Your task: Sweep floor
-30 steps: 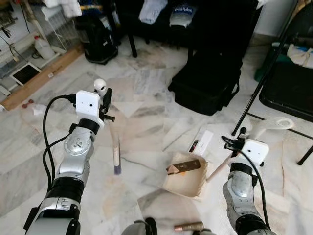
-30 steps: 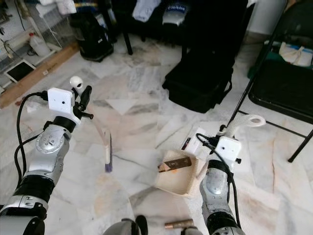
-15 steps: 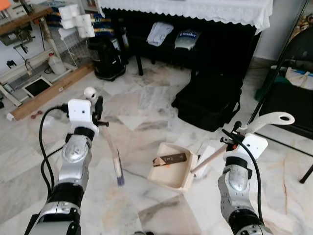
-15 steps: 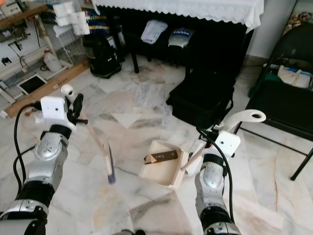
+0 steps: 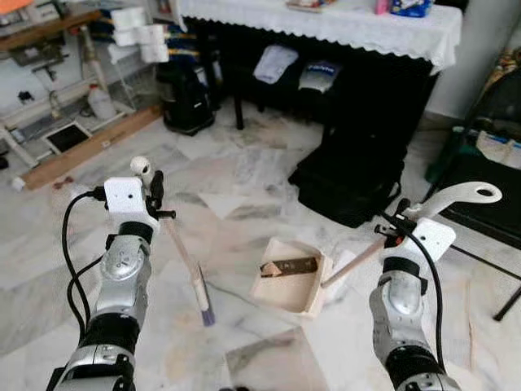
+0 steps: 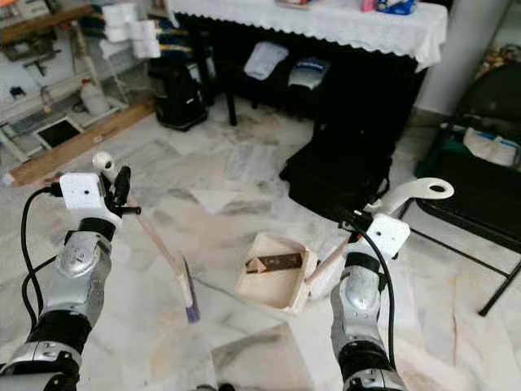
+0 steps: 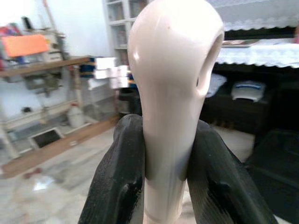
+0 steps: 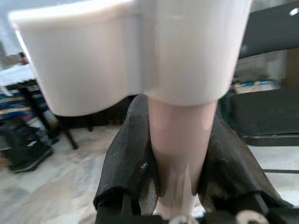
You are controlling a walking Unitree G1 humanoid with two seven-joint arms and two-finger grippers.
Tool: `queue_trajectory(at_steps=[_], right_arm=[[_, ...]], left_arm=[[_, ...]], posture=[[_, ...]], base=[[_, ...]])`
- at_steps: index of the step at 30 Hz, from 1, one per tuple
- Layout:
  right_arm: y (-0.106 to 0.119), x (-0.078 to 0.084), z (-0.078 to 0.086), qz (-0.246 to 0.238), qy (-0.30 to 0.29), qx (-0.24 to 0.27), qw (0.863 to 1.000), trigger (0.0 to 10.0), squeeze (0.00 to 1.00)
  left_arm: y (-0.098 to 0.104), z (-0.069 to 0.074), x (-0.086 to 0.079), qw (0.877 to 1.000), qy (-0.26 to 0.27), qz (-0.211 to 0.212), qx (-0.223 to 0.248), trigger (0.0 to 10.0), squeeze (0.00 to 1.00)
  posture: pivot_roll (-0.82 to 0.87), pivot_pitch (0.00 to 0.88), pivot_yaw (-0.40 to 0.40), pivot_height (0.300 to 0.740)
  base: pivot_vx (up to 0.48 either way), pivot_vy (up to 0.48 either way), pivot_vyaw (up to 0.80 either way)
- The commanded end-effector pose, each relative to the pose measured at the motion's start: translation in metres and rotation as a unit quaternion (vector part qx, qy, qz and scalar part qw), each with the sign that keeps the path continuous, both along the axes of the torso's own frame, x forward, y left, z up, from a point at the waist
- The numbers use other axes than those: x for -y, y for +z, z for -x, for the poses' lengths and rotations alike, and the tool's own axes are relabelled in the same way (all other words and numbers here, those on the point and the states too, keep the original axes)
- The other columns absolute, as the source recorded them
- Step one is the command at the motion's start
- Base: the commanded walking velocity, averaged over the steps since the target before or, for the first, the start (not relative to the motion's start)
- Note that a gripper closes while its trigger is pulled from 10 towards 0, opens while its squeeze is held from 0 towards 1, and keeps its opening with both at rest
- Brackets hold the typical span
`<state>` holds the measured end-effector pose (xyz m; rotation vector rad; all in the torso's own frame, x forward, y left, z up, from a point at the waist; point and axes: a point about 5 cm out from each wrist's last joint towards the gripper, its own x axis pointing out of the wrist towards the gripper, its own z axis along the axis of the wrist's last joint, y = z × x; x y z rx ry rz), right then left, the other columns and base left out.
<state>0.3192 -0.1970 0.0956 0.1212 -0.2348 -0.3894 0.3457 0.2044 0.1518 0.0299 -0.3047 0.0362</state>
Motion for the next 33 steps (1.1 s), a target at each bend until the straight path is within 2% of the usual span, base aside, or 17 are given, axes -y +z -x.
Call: queue_trajectory(at_steps=[1,12,19,33], right_arm=[[0.0128,-0.0035,-0.0039,-0.003,0.004,0.029,1.0,10.0,0.0],[0.0101,0.0021,-0.0011,-0.002,-0.007,0.024,1.0,10.0,0.0],[0.0114,0.0005,-0.0025,-0.003,-0.006,0.024,1.0,10.0,0.0],[0.0141,-0.0007,-0.0075,-0.005,0.006,0.02,1.0,10.0,0.0]], left_arm=[[0.0101,-0.0009,-0.0069,1.0,0.011,-0.007,0.024,10.0,0.0],[0.0156,-0.0047,-0.0017,0.999,-0.003,-0.018,0.029,10.0,0.0],[0.018,-0.0055,-0.004,0.999,-0.001,-0.021,0.03,10.0,0.0],[0.0099,0.0,-0.0062,1.0,0.01,-0.021,0.019,10.0,0.0]], posture=[[0.03,0.0,0.098,0.74],[0.03,0.0,0.109,0.74],[0.04,0.0,0.11,0.74],[0.05,0.024,0.089,0.74]], base=[[0.0,0.0,0.79],[0.0,0.0,0.8],[0.0,0.0,0.8],[0.0,0.0,0.8]])
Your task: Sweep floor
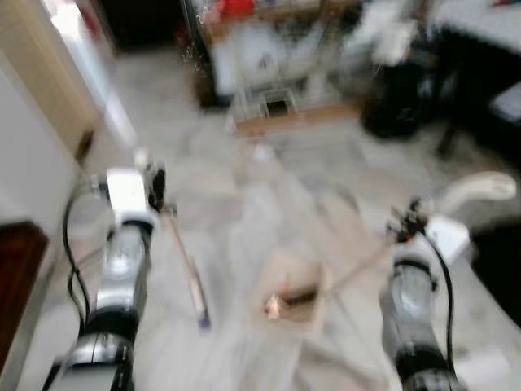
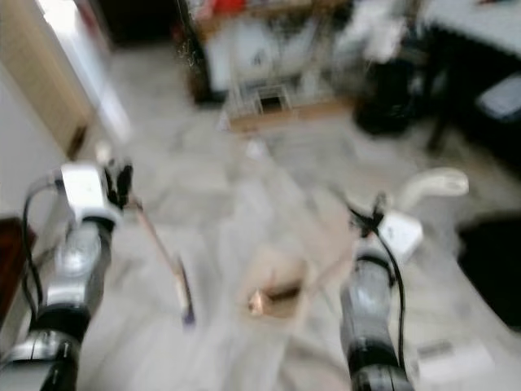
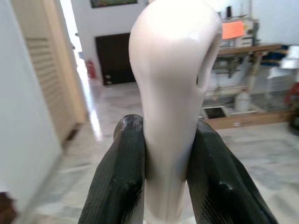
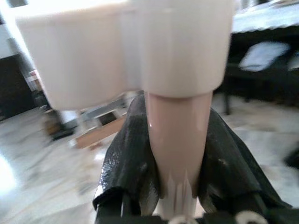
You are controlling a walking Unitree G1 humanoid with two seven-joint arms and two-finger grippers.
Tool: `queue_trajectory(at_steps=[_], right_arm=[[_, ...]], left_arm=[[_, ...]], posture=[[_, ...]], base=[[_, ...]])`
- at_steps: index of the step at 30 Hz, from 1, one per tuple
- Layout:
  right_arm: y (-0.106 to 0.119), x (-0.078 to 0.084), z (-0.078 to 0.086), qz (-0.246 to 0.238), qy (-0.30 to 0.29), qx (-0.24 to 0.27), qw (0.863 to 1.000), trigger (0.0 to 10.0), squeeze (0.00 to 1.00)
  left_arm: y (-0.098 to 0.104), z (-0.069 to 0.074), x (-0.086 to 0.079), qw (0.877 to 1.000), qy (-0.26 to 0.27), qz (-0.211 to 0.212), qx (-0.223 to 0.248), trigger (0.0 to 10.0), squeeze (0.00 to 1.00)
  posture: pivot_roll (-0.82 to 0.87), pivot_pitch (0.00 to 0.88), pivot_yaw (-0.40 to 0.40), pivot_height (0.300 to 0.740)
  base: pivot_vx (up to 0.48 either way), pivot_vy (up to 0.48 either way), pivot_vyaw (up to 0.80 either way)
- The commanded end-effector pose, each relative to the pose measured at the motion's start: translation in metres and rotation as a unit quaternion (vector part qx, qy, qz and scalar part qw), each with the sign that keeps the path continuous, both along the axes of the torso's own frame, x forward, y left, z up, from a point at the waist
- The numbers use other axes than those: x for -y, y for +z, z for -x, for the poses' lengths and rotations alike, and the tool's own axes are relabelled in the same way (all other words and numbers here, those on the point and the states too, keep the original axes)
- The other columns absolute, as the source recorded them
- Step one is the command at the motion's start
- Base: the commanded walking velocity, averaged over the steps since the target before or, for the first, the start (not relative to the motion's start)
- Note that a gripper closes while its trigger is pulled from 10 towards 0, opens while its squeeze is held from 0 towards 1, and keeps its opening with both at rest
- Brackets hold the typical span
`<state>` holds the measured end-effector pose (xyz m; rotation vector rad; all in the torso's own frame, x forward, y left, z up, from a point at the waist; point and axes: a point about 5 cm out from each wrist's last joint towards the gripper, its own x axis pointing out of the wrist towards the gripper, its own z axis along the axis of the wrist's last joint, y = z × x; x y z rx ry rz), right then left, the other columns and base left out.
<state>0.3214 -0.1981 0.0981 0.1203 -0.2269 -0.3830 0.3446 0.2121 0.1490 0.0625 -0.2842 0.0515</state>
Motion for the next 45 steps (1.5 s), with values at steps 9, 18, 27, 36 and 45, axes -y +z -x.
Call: queue_trajectory(at_steps=[9,18,27,36,45], right_arm=[[0.014,-0.004,-0.008,-0.008,0.01,0.025,1.0,10.0,0.0],[0.013,-0.005,-0.008,-0.011,0.013,0.023,1.0,10.0,0.0],[0.01,-0.007,-0.009,-0.02,0.017,0.015,1.0,10.0,0.0],[0.008,-0.012,-0.011,-0.023,0.027,0.006,0.999,10.0,0.0],[0.007,-0.011,-0.011,-0.028,0.028,0.006,0.999,10.0,0.0]], left_arm=[[0.011,0.001,0.003,1.0,0.002,-0.004,0.026,10.0,0.0],[0.01,0.0,0.007,0.999,-0.026,0.002,0.02,10.0,0.0],[-0.011,0.005,0.021,0.989,-0.139,0.024,-0.053,10.0,0.0],[-0.012,0.009,0.021,0.984,-0.164,0.036,-0.06,10.0,0.0],[-0.013,0.014,0.022,0.981,-0.178,0.038,-0.067,10.0,0.0]], posture=[[0.05,0.038,0.083,0.74],[0.06,0.048,0.088,0.74],[0.06,0.051,0.091,0.74],[0.07,0.053,0.088,0.74],[0.07,0.053,0.088,0.74]], base=[[0.0,0.0,0.8],[0.0,0.0,0.8],[0.0,0.0,0.46],[0.0,0.0,0.0],[0.0,0.0,0.0]])
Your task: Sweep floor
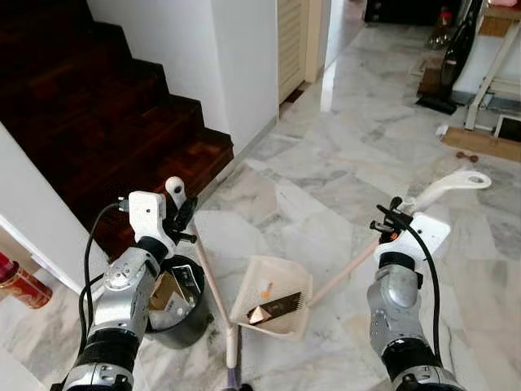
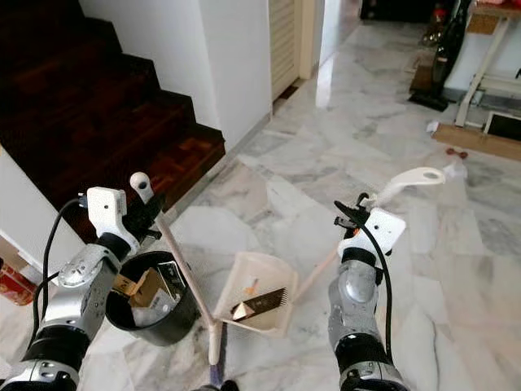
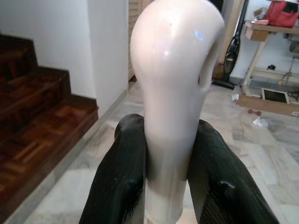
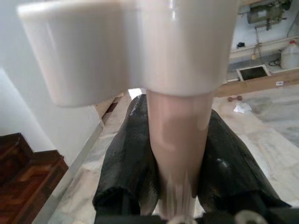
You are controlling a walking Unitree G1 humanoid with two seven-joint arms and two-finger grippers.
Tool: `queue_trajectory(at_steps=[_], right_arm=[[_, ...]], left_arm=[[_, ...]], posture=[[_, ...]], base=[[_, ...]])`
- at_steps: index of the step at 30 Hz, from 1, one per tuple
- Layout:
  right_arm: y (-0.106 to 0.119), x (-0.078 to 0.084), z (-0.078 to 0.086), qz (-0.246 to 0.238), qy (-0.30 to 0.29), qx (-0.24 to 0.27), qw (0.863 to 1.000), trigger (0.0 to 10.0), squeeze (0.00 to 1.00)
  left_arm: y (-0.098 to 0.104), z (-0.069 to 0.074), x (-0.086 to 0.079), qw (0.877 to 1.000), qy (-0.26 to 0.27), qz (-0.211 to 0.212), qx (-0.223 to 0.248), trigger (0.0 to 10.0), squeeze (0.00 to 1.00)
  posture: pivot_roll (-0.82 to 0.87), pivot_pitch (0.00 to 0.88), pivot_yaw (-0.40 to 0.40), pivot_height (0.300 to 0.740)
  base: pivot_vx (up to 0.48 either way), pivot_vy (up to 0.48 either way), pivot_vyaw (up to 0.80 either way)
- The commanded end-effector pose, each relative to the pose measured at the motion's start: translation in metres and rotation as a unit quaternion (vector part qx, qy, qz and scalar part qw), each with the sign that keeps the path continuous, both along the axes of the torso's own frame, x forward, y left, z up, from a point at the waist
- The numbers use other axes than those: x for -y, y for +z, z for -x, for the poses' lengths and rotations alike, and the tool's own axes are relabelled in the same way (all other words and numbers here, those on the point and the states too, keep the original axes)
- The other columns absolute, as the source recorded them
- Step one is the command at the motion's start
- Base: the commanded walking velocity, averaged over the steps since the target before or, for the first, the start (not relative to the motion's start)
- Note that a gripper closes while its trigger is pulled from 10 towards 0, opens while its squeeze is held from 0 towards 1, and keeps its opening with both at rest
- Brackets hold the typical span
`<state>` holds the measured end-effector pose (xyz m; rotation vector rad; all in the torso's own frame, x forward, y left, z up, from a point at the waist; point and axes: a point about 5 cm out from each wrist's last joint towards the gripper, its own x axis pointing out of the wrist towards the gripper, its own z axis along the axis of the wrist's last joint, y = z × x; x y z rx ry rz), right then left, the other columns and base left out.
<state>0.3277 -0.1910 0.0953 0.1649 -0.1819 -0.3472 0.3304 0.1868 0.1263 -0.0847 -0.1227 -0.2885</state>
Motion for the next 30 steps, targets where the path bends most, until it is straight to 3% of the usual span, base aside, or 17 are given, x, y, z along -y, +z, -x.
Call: queue_trajectory(at_steps=[1,30], right_arm=[[0.01,-0.0039,-0.005,-0.005,0.007,0.022,1.0,10.0,0.0],[0.0067,-0.0106,-0.0066,-0.017,0.021,0.016,1.0,10.0,0.0]], left_arm=[[0.0094,-0.0004,-0.0031,1.0,-0.003,-0.011,0.017,10.0,0.0],[0.011,0.0038,-0.0007,1.0,-0.021,0.005,0.006,10.0,0.0]], posture=[[0.07,0.049,0.09,0.74],[0.08,0.024,0.1,0.74]], base=[[0.0,0.0,0.0],[0.0,0.0,0.0]])
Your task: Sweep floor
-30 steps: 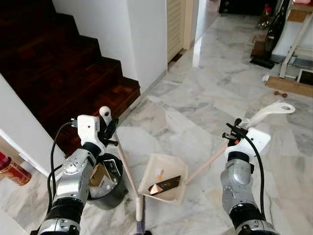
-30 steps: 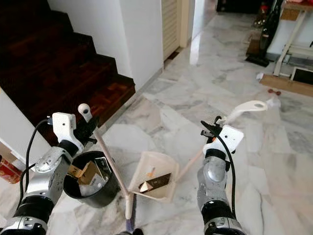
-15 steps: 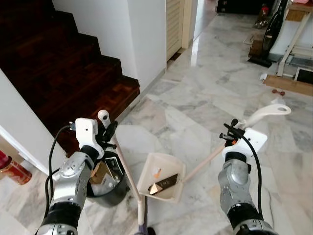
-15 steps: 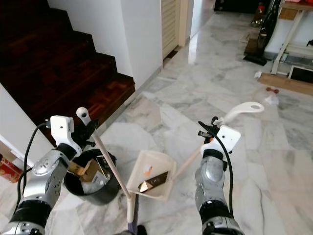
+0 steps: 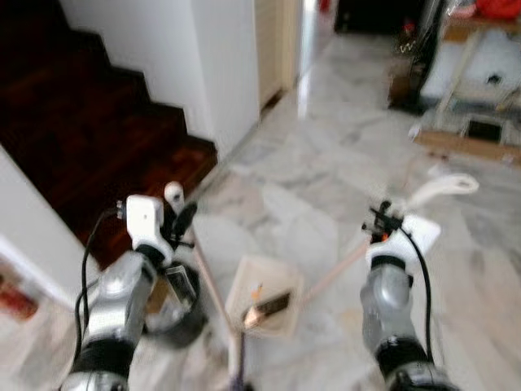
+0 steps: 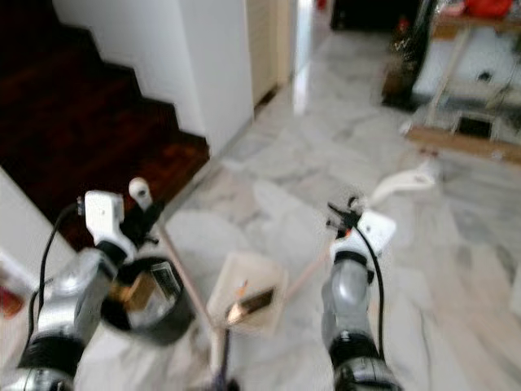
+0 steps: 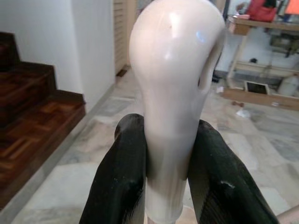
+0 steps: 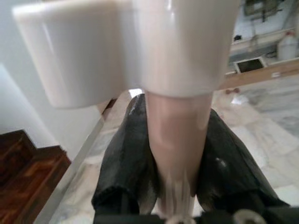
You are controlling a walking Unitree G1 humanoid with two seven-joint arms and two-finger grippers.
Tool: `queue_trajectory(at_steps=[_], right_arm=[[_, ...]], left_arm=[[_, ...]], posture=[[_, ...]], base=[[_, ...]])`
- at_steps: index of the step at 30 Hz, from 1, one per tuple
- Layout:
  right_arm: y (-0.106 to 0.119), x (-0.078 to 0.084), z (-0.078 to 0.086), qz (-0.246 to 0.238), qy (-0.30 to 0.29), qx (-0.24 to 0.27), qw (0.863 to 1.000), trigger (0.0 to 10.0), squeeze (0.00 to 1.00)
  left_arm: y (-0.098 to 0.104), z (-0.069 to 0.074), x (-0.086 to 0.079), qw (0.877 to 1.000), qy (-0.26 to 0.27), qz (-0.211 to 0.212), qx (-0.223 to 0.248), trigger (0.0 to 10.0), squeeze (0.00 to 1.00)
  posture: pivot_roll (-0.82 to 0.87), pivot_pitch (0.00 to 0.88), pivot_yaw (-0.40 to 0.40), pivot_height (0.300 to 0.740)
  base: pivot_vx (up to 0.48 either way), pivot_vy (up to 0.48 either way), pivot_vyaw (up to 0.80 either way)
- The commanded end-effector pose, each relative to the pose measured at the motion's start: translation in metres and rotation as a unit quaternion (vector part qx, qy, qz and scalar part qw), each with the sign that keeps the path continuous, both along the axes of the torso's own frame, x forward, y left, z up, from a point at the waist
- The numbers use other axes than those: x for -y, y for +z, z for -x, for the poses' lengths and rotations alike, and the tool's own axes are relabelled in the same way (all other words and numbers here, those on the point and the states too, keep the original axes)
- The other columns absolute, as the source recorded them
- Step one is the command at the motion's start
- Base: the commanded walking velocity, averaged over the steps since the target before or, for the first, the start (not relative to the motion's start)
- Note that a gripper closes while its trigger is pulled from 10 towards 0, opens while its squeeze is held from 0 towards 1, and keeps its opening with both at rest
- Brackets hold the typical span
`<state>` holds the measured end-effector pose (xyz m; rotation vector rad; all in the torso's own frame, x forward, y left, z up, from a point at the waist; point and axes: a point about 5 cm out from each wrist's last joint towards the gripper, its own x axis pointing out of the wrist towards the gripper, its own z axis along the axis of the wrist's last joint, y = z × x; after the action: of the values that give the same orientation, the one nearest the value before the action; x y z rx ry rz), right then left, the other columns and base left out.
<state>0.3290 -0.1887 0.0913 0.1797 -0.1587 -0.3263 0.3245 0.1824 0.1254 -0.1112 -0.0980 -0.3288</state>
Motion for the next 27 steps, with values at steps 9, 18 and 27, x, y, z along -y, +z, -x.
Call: queue_trajectory(at_steps=[9,18,27], right_arm=[[0.0103,-0.0078,-0.0058,-0.011,0.009,0.023,1.0,10.0,0.0],[0.0085,-0.007,-0.0054,-0.013,0.01,0.019,1.0,10.0,0.0],[0.0077,-0.007,-0.0054,-0.013,0.012,0.016,1.0,10.0,0.0]], left_arm=[[0.0141,-0.003,-0.0056,1.0,0.002,-0.003,0.021,10.0,0.0],[0.0144,-0.003,-0.0061,1.0,0.009,-0.006,0.022,10.0,0.0],[0.0151,-0.0026,-0.0058,1.0,0.012,-0.007,0.025,10.0,0.0]], posture=[[0.08,0.032,0.101,0.74],[0.08,0.037,0.1,0.74],[0.08,0.044,0.098,0.74]], base=[[0.0,0.0,0.0],[-0.214,0.0,0.0],[-0.347,0.0,0.0]])
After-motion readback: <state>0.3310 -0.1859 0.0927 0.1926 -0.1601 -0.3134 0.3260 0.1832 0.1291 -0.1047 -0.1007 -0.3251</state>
